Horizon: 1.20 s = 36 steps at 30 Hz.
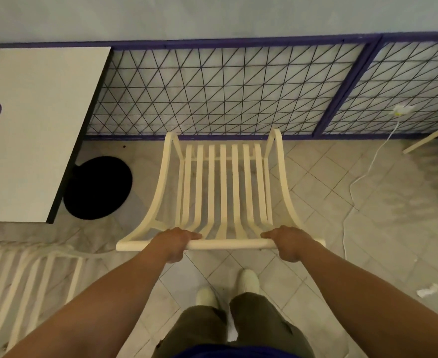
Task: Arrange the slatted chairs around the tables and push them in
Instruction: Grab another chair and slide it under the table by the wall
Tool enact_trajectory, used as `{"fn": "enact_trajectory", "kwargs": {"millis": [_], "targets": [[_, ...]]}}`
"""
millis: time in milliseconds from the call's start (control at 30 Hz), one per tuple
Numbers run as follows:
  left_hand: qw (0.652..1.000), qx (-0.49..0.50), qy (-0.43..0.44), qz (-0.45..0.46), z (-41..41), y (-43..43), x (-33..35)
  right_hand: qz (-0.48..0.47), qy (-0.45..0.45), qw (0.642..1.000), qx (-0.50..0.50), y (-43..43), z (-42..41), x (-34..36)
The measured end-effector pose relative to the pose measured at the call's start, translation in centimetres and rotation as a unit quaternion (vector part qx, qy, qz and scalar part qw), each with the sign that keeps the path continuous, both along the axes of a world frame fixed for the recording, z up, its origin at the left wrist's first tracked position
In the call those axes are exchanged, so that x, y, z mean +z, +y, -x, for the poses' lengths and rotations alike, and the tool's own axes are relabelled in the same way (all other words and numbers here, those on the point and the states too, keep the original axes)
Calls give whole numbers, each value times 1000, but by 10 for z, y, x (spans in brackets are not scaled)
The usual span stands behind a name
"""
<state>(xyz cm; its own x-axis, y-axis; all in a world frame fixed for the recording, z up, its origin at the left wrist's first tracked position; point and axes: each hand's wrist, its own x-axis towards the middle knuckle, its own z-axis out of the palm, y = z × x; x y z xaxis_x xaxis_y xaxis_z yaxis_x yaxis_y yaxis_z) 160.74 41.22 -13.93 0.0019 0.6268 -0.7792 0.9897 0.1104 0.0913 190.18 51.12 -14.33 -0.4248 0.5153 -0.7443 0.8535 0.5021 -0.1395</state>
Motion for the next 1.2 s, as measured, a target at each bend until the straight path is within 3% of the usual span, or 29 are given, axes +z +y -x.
{"fn": "enact_trajectory", "kwargs": {"millis": [600,1200], "targets": [[999,-12,5,-34,3,-7,-11,-25,15,999,-23,-3,-4,-12],[998,52,15,-39,-28,-10,-9,-4,-2,998,65,26,-22,-10]]}}
